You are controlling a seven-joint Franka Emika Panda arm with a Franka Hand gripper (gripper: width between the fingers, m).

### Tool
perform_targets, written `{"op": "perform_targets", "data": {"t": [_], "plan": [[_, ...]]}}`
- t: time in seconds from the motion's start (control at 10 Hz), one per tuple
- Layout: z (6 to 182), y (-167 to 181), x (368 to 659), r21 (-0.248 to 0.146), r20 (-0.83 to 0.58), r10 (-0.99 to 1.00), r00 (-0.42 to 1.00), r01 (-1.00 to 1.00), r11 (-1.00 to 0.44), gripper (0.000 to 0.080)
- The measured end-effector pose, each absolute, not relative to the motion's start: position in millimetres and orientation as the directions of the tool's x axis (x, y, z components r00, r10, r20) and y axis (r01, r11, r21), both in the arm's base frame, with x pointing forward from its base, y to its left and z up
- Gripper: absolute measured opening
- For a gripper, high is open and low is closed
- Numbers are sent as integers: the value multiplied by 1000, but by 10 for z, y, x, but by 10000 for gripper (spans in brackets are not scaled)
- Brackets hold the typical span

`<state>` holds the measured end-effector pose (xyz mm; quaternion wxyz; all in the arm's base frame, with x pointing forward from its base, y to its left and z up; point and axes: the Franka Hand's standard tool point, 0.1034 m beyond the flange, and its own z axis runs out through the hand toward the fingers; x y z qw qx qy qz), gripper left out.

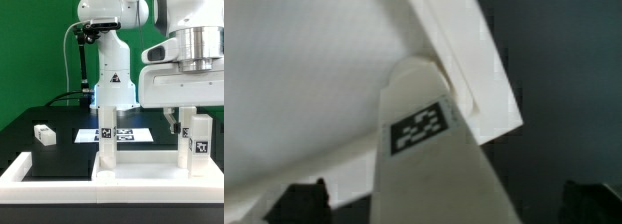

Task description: Assemble desk

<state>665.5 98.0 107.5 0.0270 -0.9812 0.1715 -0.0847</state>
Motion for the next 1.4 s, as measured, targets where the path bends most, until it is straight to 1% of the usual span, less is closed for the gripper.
{"op": "perform_targets", "data": {"t": [0.1,0.2,0.3,0.4,0.5,0.6,0.7,0.8,0.9,1.0,1.2,1.3,1.4], "plan": [[1074,971,6661,-49,171,-164,972,-158,-986,649],[1072,971,6659,-53,169,-188,967,-182,-982,649],[1071,971,6659,-55,168,-206,964,-199,-978,623],[1070,970,6659,-55,168,-206,964,-200,-978,488],[1068,972,6658,-69,163,-283,945,-275,-959,352],[1066,963,6656,-76,159,-331,930,-323,-943,352],[1064,944,6655,-93,149,-445,883,-436,-895,289],[1063,933,6654,-103,140,-519,843,-508,-855,289],[1058,907,6655,-120,119,-678,725,-667,-735,289],[1053,878,6647,-138,83,-818,570,-806,-576,289],[1049,828,6631,-155,5,-955,298,-943,-295,289],[1044,841,6625,-153,-41,-993,110,-983,-103,295],[1045,848,6624,-135,-62,-998,13,-991,-4,295]]}}
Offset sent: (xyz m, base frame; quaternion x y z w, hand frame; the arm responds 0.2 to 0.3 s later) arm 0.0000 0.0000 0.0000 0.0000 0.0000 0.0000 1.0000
